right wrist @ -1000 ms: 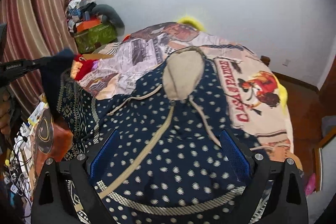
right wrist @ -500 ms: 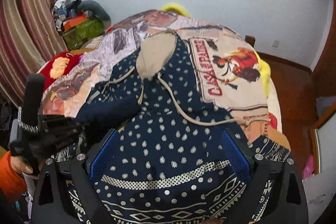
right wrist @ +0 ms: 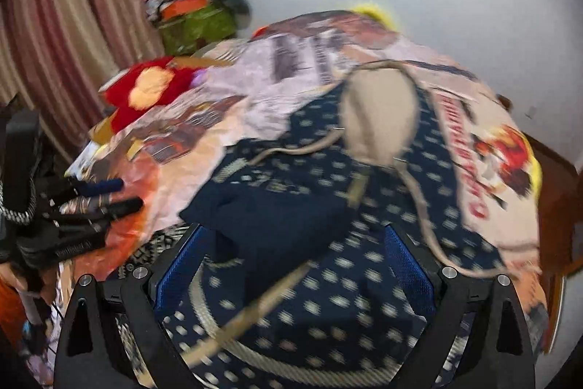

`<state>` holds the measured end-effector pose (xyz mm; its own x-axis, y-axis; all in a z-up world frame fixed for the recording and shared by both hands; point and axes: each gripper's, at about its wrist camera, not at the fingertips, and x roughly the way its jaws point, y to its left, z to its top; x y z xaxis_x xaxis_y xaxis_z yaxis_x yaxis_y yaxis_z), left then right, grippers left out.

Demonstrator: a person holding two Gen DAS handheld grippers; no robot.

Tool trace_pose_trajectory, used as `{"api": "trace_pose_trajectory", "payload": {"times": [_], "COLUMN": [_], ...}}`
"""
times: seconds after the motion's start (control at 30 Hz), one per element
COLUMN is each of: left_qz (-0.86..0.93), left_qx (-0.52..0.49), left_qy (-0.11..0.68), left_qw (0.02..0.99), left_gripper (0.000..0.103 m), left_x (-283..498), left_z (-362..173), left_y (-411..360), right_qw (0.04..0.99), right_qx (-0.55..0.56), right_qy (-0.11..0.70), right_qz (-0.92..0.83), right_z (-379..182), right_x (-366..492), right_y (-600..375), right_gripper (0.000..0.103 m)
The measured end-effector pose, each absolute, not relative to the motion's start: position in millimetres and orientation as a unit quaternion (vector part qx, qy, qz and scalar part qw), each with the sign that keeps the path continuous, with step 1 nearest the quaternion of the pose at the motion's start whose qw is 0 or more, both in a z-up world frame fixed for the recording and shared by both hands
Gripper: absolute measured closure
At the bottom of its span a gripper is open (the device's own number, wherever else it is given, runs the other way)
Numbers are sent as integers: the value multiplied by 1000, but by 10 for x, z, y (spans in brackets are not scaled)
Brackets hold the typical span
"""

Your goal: Fold large clothes

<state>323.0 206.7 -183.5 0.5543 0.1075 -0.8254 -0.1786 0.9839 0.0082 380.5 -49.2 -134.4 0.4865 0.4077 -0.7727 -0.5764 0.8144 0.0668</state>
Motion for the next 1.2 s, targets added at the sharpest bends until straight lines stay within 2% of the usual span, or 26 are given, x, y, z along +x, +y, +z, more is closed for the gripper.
{"api": "trace_pose_trajectory", "payload": {"times": [0.33, 0.43, 0.63, 0.67, 0.8, 0.9, 1.0, 1.2], "left_qz": [107, 103, 81, 76, 61, 43, 27, 7], "left_qx": [-62, -49, -42, -44, -44, -50, -55, -34], "left_qy": [491, 497, 507, 509, 515, 520, 527, 550], "left_qw": [862, 860, 857, 856, 854, 851, 847, 834], "left_gripper": [57, 57, 57, 57, 57, 56, 51, 50], "left_x": [2903, 2873, 2913, 2929, 2978, 3035, 3106, 3333], "left_z": [-2207, -2300, -2457, -2485, -2574, -2632, -2707, -2910], "left_y": [2600, 2607, 2560, 2543, 2463, 2398, 2316, 2108], "right_qw": [795, 776, 762, 763, 768, 777, 787, 828], "right_qx": [-192, -216, -253, -257, -252, -246, -216, -161], "right_qy": [479, 503, 514, 511, 503, 495, 489, 437], "right_qz": [318, 314, 301, 302, 305, 303, 309, 312], "right_z": [-2123, -2429, -2759, -2764, -2736, -2680, -2530, -1936], "right_x": [3952, 3976, 4002, 4003, 4000, 4005, 3973, 3907], "right_y": [741, 972, 1138, 1145, 1140, 1115, 1022, 602], "right_gripper": [7, 11, 32, 38, 73, 86, 90, 91]}}
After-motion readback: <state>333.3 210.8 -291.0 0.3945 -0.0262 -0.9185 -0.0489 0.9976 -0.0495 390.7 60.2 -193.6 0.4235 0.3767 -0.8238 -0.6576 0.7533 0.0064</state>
